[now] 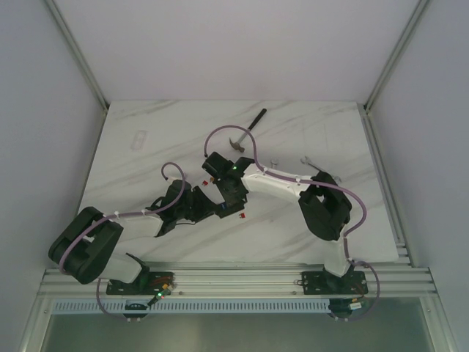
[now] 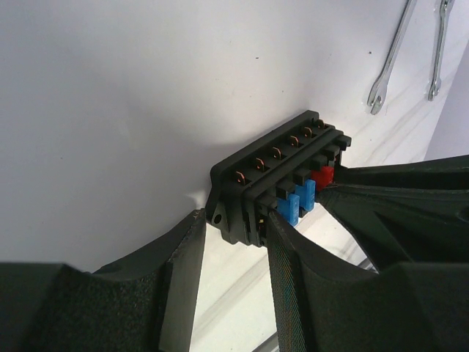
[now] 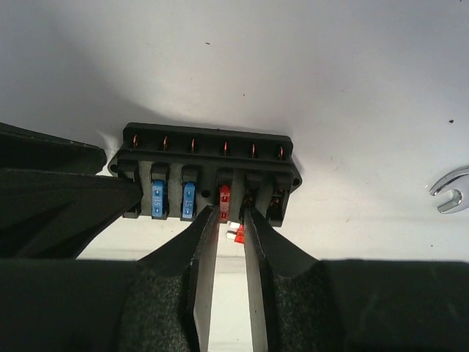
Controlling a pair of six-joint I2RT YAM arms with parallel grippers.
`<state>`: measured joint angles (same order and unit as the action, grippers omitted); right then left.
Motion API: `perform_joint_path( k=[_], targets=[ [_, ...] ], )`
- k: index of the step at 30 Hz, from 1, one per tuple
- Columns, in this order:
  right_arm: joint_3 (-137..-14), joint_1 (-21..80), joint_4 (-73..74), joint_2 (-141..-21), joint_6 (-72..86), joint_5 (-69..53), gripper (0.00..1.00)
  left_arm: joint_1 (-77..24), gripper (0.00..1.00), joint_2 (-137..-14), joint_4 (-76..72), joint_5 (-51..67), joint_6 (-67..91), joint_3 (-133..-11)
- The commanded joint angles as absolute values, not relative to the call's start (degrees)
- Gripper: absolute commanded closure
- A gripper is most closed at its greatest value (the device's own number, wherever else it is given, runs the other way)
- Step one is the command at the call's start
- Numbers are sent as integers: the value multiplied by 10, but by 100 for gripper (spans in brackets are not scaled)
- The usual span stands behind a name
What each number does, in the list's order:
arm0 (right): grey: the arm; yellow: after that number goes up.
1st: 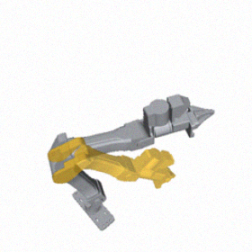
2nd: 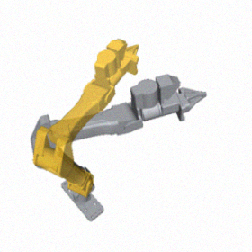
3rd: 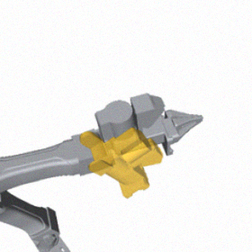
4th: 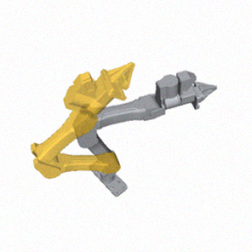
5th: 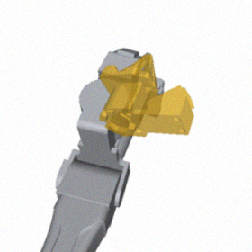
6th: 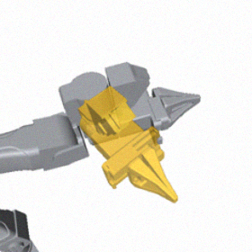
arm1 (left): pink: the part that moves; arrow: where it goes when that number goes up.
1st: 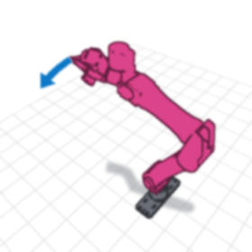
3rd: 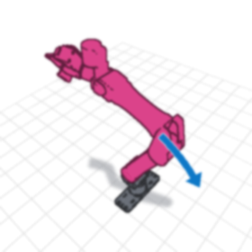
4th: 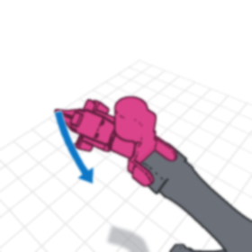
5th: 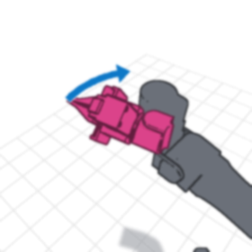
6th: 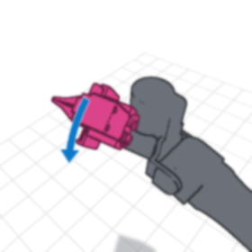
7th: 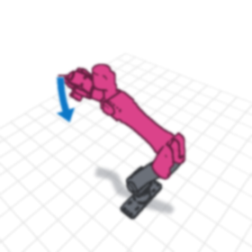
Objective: Snap on the fuse box
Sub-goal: Install the fuse at the fuse box base.
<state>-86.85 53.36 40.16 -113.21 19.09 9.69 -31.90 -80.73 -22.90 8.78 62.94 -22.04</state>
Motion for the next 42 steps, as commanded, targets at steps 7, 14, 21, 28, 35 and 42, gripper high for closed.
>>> perform_joint_path(
  k=[7,14,21,28,35,42],
  targets=[
    [-890,523,417,-1125,203,93,79,-319,52,-821,-149,61,617,-203],
    [-891,519,413,-1135,203,89,81,-319,52,-825,-149,61,615,-204],
    [-887,519,415,-1154,197,68,85,-319,52,-826,-149,61,615,-206],
    [-882,521,436,-1181,186,54,100,-320,52,-836,-150,65,614,-212],
    [-879,527,450,-1218,177,56,100,-319,52,-839,-150,65,614,-213],
    [-877,537,446,-1256,169,36,100,-319,52,-847,-150,65,612,-214]
  ],
)
